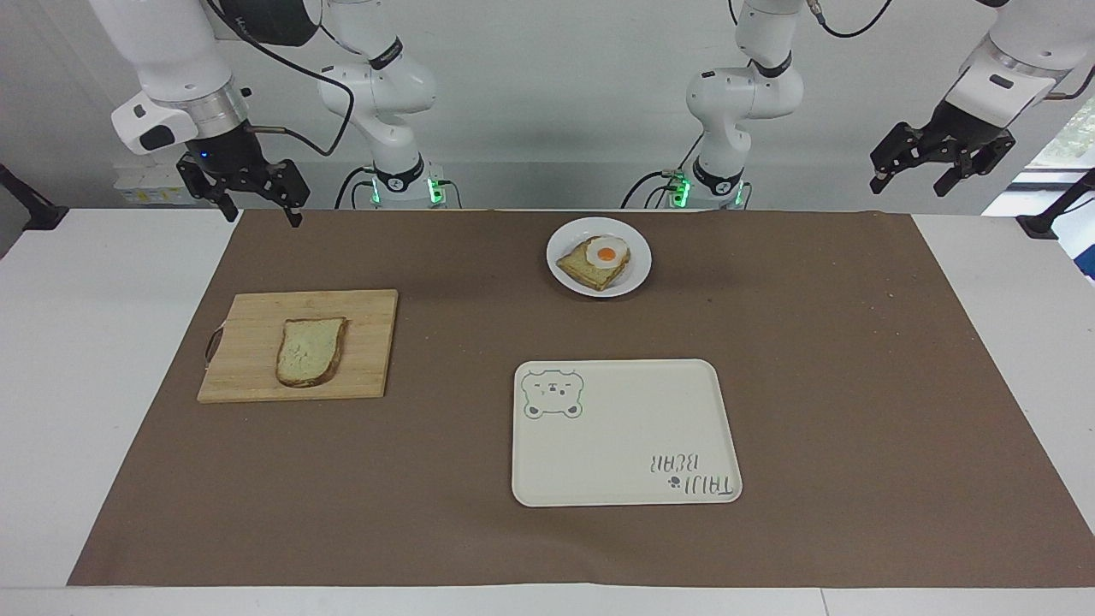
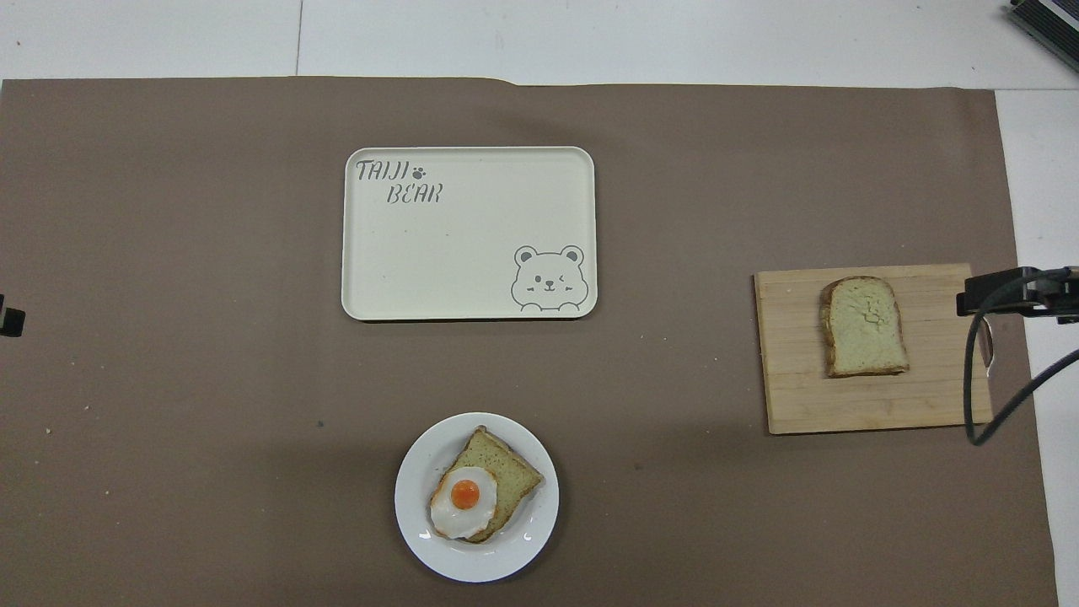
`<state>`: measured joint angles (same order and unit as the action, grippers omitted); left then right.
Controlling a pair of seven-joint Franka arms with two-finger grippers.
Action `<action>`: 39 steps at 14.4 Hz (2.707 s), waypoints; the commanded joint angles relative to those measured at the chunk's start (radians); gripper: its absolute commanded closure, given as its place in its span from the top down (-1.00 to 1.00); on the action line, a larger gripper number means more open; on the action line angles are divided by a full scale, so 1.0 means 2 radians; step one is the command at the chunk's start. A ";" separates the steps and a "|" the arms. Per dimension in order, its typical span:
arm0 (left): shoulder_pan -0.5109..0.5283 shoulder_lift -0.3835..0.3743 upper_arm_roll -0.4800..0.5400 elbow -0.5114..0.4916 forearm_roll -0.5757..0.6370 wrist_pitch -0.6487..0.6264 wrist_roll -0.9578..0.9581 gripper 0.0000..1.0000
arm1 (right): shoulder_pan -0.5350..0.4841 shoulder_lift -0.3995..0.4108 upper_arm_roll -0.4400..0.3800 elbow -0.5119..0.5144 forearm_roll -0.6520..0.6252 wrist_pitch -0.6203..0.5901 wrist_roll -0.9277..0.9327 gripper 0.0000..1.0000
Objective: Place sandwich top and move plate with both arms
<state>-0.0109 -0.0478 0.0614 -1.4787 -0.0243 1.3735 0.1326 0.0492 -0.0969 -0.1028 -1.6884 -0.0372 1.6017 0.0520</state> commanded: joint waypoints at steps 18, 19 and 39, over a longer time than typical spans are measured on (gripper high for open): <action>0.003 -0.016 -0.012 -0.055 0.000 0.046 0.072 1.00 | -0.002 -0.008 -0.002 -0.004 0.010 -0.004 0.000 1.00; 0.004 -0.016 -0.011 -0.056 -0.001 0.048 0.070 1.00 | -0.002 -0.008 -0.002 -0.004 0.010 -0.005 0.000 1.00; -0.003 -0.004 -0.012 -0.034 0.000 0.045 -0.029 1.00 | -0.005 -0.008 -0.007 -0.004 0.009 -0.002 0.000 1.00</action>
<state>-0.0092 -0.0512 0.0341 -1.5498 -0.0244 1.4584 0.0940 0.0468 -0.0979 -0.1136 -1.6874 -0.0372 1.6017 0.0520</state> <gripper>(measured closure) 0.000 0.000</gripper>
